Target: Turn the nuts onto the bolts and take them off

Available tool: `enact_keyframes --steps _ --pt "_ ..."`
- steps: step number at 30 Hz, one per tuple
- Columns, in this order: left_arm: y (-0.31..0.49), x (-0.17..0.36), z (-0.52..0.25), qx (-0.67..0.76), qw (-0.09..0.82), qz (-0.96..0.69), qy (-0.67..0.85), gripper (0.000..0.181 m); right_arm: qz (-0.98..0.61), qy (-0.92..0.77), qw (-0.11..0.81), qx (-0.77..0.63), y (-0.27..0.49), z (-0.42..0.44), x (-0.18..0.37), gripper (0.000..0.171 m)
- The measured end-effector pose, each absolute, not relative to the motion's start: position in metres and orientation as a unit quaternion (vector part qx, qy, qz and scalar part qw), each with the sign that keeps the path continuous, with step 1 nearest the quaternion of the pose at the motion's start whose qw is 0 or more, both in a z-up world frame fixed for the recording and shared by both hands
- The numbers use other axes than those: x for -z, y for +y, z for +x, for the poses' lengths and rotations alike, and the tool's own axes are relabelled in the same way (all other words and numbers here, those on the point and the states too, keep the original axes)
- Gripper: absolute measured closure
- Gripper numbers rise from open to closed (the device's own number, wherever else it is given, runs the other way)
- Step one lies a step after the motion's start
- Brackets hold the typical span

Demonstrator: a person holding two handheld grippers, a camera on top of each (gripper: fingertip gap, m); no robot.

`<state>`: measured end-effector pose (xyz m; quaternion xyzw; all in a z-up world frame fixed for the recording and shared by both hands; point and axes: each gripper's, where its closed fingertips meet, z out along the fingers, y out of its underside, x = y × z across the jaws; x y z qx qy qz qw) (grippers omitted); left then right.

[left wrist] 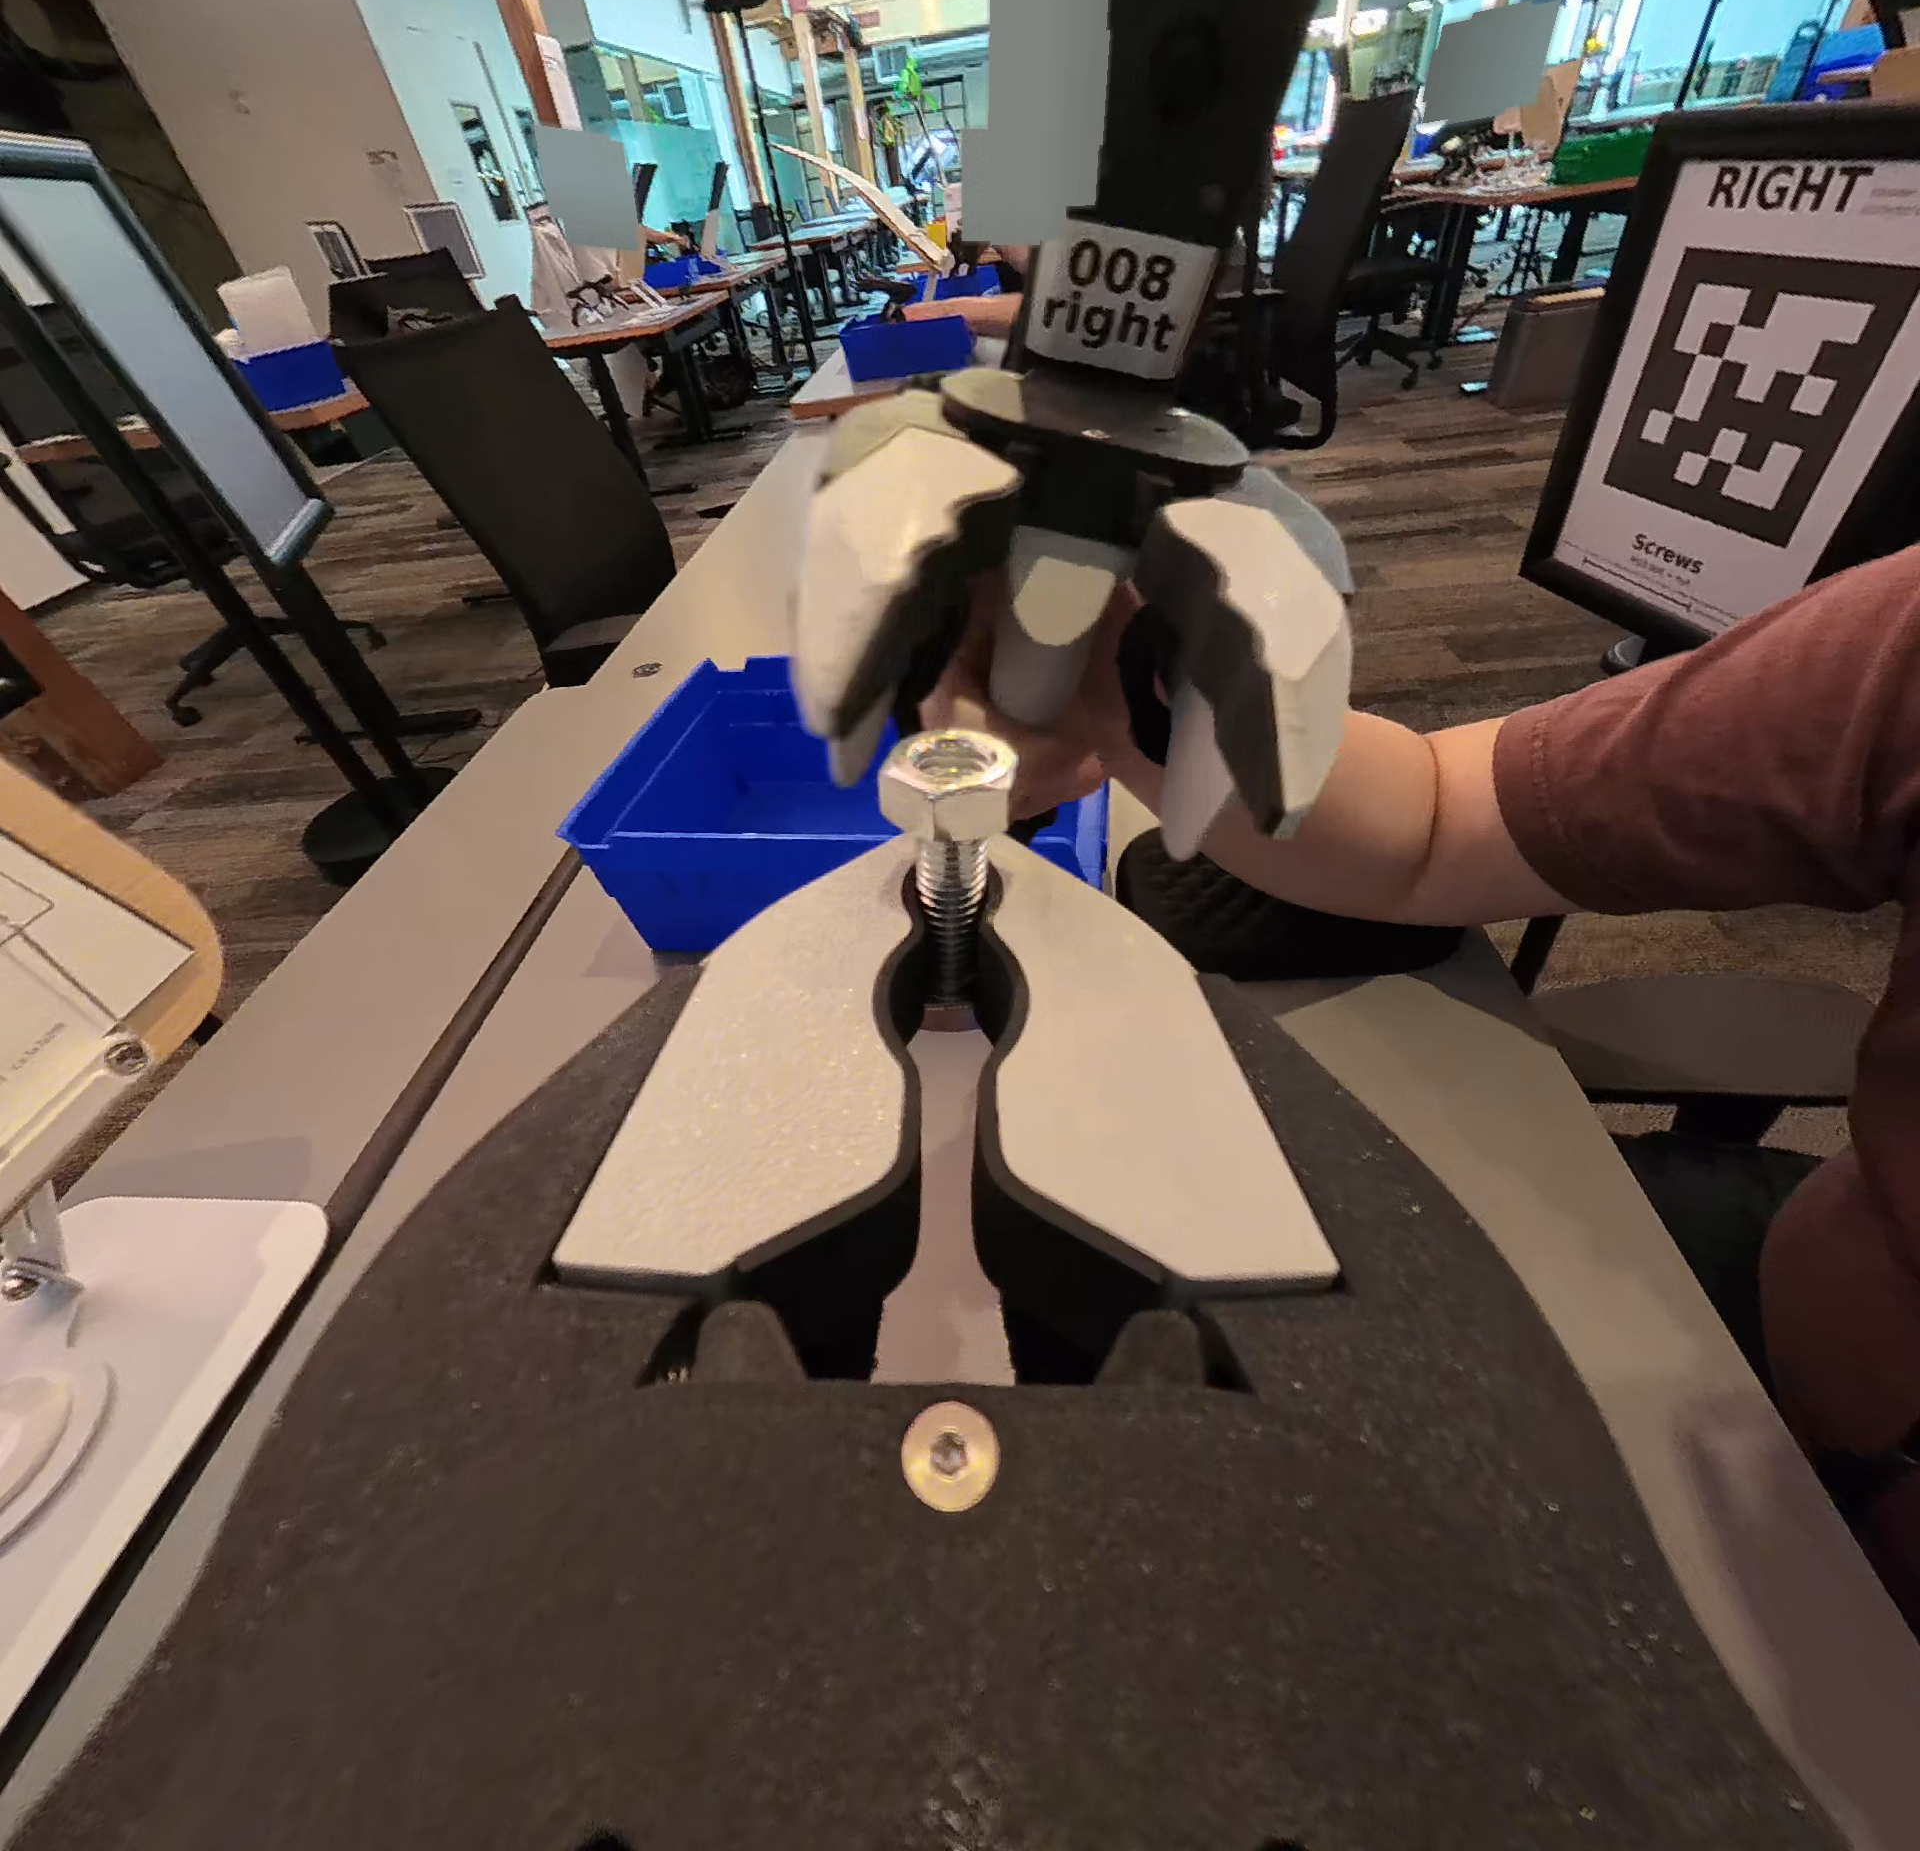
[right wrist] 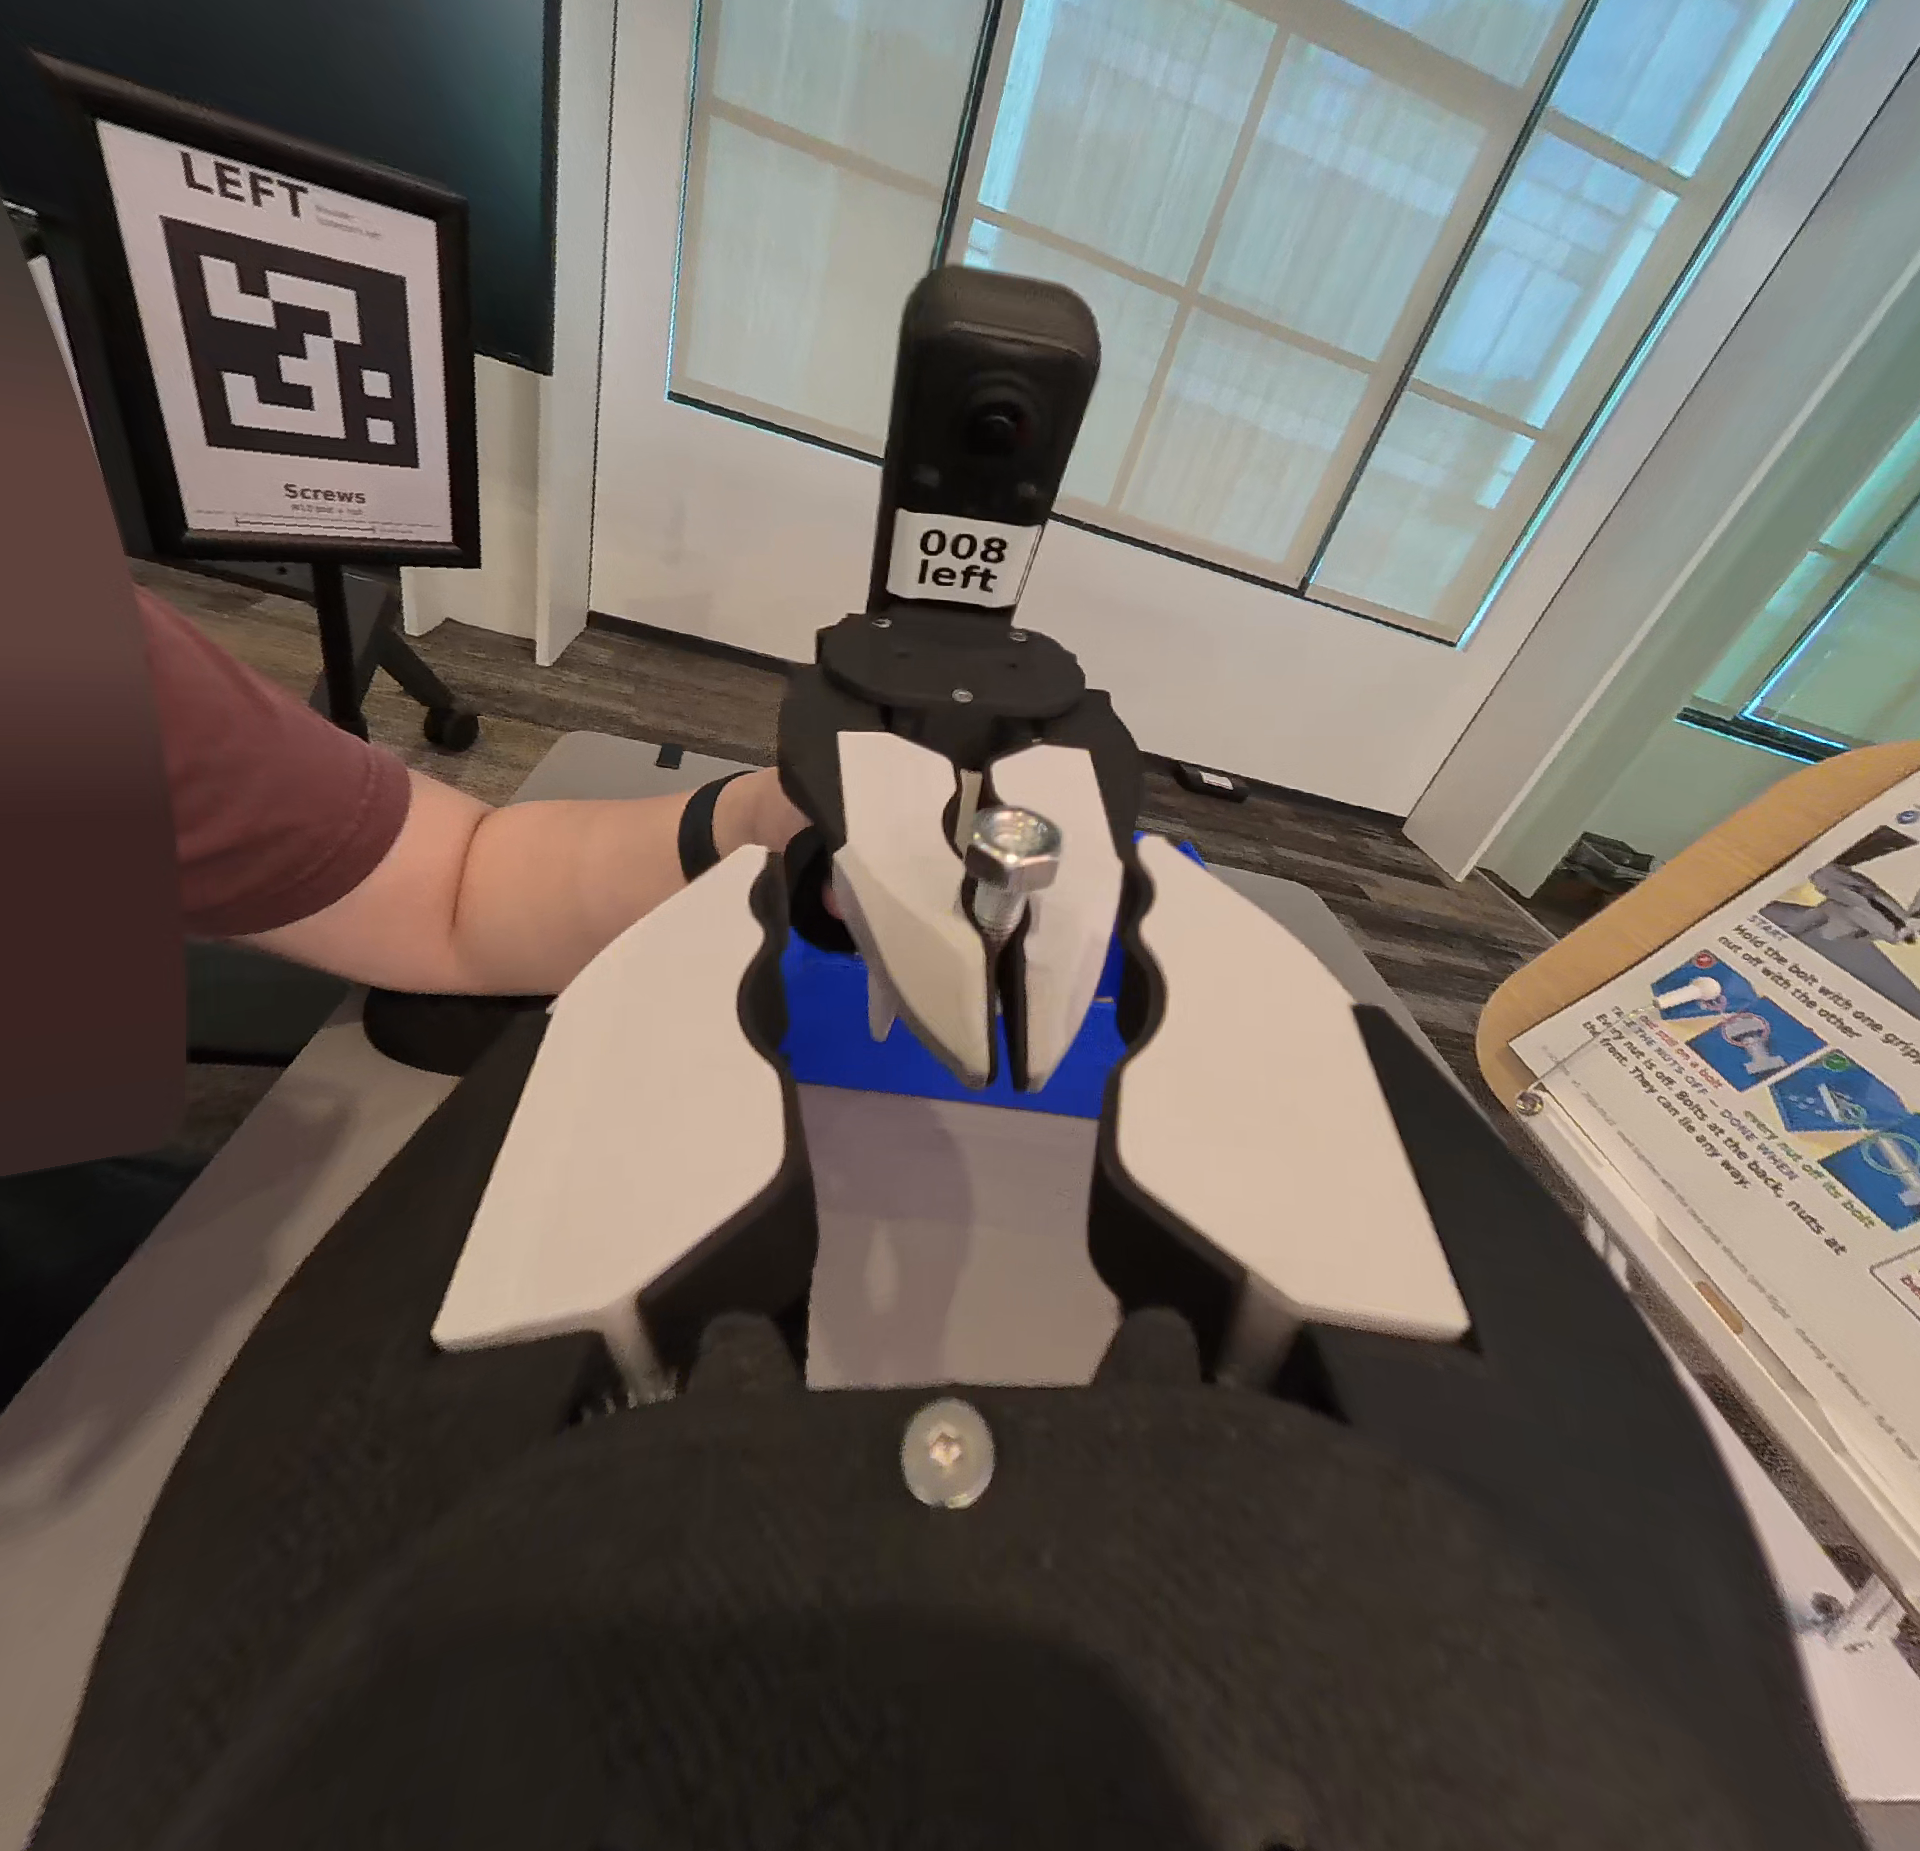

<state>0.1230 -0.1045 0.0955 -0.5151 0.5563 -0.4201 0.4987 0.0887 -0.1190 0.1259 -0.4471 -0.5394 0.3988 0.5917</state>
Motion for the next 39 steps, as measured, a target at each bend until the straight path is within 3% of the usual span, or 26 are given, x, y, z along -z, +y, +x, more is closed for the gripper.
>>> enact_keyframes --steps 6,8,14,18,19,21,25,27,31,33,34,35,39 --pt "-0.097 -0.095 0.123 0.399 0.512 -0.528 0.547 0.178 -0.441 -0.554 0.594 -0.381 -0.123 0.085 -0.123 0.108" --pt "-0.088 -0.1 0.115 0.403 0.52 -0.54 0.525 0.178 -0.436 -0.567 0.578 -0.392 -0.13 0.09 -0.124 0.128" --pt "-0.102 -0.097 0.122 0.427 0.496 -0.526 0.544 0.178 -0.437 -0.533 0.602 -0.402 -0.125 0.087 -0.132 0.104" --pt "-0.105 -0.094 0.128 0.409 0.501 -0.526 0.552 0.178 -0.441 -0.547 0.587 -0.401 -0.129 0.079 -0.125 0.099" --pt "-0.101 -0.095 0.126 0.407 0.506 -0.531 0.545 0.178 -0.444 -0.546 0.589 -0.398 -0.128 0.081 -0.126 0.1" --pt "-0.093 -0.099 0.12 0.415 0.509 -0.541 0.525 0.178 -0.445 -0.549 0.571 -0.418 -0.134 0.089 -0.13 0.121" --pt "-0.1 -0.11 0.116 0.474 0.488 -0.528 0.509 0.178 -0.448 -0.525 0.586 -0.425 -0.13 0.095 -0.14 0.111" --pt "-0.107 -0.106 0.121 0.463 0.485 -0.523 0.526 0.178 -0.448 -0.522 0.595 -0.416 -0.126 0.09 -0.137 0.101" --pt "-0.11 -0.101 0.128 0.434 0.498 -0.521 0.541 0.178 -0.452 -0.543 0.576 -0.411 -0.132 0.077 -0.125 0.096" --pt "-0.103 -0.107 0.123 0.434 0.512 -0.524 0.525 0.178 -0.458 -0.543 0.579 -0.401 -0.131 0.082 -0.128 0.099" --pt "-0.098 -0.111 0.118 0.437 0.52 -0.525 0.512 0.178 -0.45 -0.549 0.574 -0.409 -0.135 0.085 -0.13 0.116" --pt "-0.092 -0.113 0.113 0.435 0.527 -0.532 0.5 0.178 -0.443 -0.548 0.571 -0.422 -0.139 0.089 -0.134 0.118" --pt "-0.096 -0.114 0.112 0.454 0.513 -0.524 0.505 0.178 -0.459 -0.516 0.597 -0.408 -0.124 0.088 -0.137 0.099"
